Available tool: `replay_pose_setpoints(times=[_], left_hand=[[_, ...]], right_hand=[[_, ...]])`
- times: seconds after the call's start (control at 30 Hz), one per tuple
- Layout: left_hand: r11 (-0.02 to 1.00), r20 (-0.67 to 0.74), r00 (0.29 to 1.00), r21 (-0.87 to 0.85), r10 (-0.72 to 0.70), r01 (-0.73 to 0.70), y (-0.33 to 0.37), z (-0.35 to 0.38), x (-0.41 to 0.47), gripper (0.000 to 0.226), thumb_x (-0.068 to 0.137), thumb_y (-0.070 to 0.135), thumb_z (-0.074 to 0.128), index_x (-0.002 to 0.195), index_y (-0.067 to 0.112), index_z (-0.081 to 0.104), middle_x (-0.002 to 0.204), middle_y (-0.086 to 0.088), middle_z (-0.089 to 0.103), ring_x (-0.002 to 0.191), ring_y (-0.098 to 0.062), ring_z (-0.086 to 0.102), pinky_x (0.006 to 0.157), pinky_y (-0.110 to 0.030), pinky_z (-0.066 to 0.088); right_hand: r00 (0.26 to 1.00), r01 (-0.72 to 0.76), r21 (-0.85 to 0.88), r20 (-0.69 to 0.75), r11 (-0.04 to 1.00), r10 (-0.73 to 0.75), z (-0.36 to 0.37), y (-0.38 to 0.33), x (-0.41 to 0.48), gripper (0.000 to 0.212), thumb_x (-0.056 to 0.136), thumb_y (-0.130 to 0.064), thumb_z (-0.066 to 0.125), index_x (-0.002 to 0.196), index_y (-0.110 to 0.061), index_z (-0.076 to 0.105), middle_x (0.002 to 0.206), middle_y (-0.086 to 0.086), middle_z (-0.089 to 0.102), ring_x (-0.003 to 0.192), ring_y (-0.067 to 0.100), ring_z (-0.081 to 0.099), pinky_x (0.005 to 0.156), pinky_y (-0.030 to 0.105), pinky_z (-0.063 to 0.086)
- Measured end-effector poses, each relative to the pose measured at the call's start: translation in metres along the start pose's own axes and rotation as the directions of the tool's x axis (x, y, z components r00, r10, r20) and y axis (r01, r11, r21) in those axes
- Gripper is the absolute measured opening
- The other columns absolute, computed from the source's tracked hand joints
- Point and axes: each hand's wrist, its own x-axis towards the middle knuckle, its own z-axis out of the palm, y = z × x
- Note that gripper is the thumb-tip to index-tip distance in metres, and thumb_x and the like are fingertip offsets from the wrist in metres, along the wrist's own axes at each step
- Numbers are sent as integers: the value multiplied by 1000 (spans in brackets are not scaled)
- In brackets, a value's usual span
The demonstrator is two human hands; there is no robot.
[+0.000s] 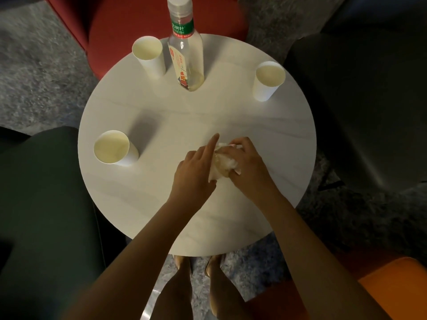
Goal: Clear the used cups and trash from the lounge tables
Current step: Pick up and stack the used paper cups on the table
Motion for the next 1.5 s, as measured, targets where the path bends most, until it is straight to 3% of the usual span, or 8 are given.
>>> replay_pose_setpoints(times=[0.17,0.33,0.53,0.77,0.9,1.0,1.3,1.5], left_hand=[[998,3,1000,-61,24,-24,-4,3,-4,102,66,11,77,147,24,16,124,-5,56,105,-26,51,73,-30,42],[989,1,1000,-146,-24,24,-9,3,-5,98,68,18,78,146,24,18,126,-5,55,111,-25,52,81,-34,47],[967,-17,999,-252,-30,25,-5,8,-4,96,67,15,79,144,18,23,123,-9,54,108,-25,53,87,-32,47],[926,-91,989,-370,-116,75,-4,6,-3,89,71,21,77,143,14,24,128,-12,50,110,-24,53,89,-31,45],[907,-95,981,-404,-172,120,-6,9,-2,83,76,18,72,143,15,23,129,-12,46,109,-21,52,87,-22,41],[890,-88,971,-423,-224,167,-10,11,-2,84,77,17,71,144,12,21,137,-13,40,119,-24,48,92,-22,39],[979,-49,992,-172,-116,106,-26,-38,-2,127,40,49,87,139,32,10,141,-14,35,127,-32,33,100,-50,34],[958,-181,963,167,-202,233,-72,-87,10,105,58,48,81,144,25,26,146,-12,29,135,-34,23,108,-53,21]], right_hand=[[979,-50,76,203,996,33,0,-5,0,46,80,4,59,122,-12,48,115,6,50,99,17,53,76,15,41],[941,-190,281,326,941,93,-10,-11,-1,28,87,-16,54,102,-23,31,104,1,48,86,15,55,61,14,43],[998,13,-94,58,995,-7,5,-19,0,18,85,-15,63,100,-5,67,111,17,56,102,31,47,85,33,38],[988,152,-59,-17,987,-153,6,-31,-8,29,92,-26,45,100,-7,65,81,8,70,70,23,63,81,30,45],[982,180,-121,86,976,-171,11,-27,-8,31,92,-27,44,107,-8,64,94,10,71,81,21,67,100,39,36],[971,237,-164,69,958,-229,16,-25,-7,34,91,-30,42,102,-7,65,94,8,71,90,22,64,98,40,35],[949,209,-54,-230,976,-216,-3,-29,20,36,89,-26,38,93,-4,65,91,10,68,85,25,61,83,30,34],[935,26,-117,-348,993,-66,-23,-19,69,30,86,-21,50,109,-5,60,107,12,65,99,29,57,85,33,30]])
